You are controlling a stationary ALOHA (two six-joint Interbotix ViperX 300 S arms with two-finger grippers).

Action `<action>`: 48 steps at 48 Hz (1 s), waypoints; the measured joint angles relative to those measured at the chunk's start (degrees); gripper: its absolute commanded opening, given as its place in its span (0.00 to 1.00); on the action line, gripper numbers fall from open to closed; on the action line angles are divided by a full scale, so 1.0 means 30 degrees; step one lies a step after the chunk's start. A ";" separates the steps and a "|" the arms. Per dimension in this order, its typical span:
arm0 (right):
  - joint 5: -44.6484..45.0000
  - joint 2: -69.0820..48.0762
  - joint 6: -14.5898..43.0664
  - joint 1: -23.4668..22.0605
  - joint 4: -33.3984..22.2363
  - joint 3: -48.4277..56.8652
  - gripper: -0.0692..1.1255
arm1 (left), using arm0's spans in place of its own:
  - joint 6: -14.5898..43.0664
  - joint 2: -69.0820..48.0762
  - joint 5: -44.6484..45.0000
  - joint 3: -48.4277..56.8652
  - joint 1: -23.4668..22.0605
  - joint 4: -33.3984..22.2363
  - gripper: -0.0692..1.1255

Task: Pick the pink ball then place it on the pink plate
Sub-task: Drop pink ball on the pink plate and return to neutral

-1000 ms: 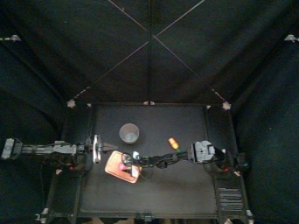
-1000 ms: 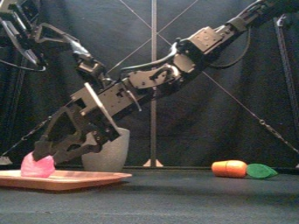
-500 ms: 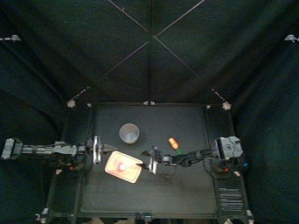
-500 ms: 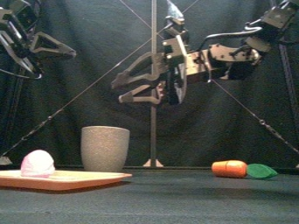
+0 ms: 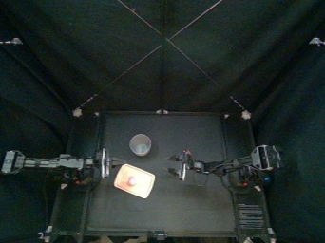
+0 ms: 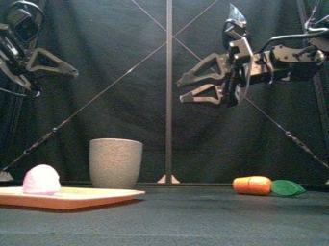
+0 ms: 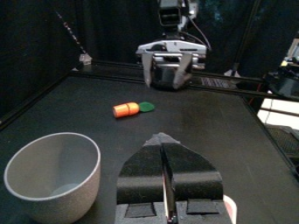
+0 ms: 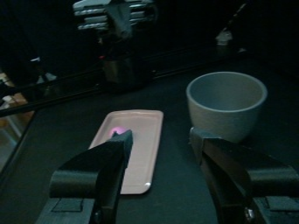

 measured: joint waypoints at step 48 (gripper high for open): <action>0.0029 -0.2051 -0.0029 -0.0762 -0.0820 0.0352 0.81 | 0.0000 0.0000 0.0059 -0.0762 0.0146 0.0029 0.19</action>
